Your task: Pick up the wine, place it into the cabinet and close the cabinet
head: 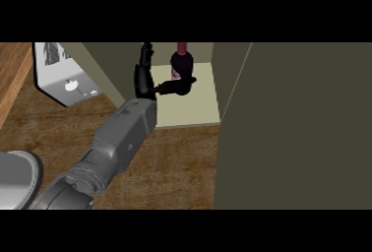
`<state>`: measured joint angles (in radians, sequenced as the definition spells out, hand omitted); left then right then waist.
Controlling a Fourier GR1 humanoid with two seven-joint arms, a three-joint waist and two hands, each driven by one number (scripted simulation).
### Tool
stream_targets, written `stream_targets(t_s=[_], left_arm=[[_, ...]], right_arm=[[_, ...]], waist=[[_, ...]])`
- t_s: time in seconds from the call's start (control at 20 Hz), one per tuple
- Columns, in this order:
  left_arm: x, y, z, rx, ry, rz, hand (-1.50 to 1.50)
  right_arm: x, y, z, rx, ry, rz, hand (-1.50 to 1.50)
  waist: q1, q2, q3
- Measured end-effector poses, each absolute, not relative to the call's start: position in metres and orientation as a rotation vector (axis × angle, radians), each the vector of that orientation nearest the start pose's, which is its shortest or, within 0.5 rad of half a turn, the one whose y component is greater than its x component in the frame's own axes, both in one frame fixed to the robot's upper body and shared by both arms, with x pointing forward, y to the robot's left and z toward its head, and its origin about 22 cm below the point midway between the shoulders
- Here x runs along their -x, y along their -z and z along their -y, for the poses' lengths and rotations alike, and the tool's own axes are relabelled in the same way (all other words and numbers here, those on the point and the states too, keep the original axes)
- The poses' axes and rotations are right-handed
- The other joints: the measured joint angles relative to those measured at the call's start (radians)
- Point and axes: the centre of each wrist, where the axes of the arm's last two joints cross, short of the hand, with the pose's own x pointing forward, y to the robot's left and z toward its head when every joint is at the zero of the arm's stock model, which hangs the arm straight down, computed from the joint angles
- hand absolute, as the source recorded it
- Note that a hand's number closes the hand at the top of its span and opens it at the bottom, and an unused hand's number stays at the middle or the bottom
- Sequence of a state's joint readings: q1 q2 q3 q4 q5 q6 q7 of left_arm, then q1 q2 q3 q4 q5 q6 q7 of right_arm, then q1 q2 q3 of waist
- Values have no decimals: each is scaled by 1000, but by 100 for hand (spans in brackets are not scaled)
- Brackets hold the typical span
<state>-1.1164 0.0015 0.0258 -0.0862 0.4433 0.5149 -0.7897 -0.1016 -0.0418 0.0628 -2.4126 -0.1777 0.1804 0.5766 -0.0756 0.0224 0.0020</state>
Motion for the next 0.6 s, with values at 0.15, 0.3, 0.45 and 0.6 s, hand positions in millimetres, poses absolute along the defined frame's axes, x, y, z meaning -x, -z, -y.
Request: stream_targets(t_s=[0.15, 0.3, 0.45, 0.6], left_arm=[[-422, -9, -112, -291, -159, 1822, -150], [-421, -9, -112, -286, -177, 1833, -150], [-421, -8, -112, -271, -171, 1849, -150], [-420, -7, -113, -257, -163, 1863, -150]], right_arm=[[-166, -194, 213, -286, -322, 1914, -150], [-167, -195, 211, -295, -327, 1915, -150], [-167, -195, 211, -294, -328, 1911, -150], [-167, -195, 213, -283, -327, 1915, -150]], waist=[[-3, 0, 1], [-3, 1, 0], [-3, 1, 0], [-4, 0, 1]])
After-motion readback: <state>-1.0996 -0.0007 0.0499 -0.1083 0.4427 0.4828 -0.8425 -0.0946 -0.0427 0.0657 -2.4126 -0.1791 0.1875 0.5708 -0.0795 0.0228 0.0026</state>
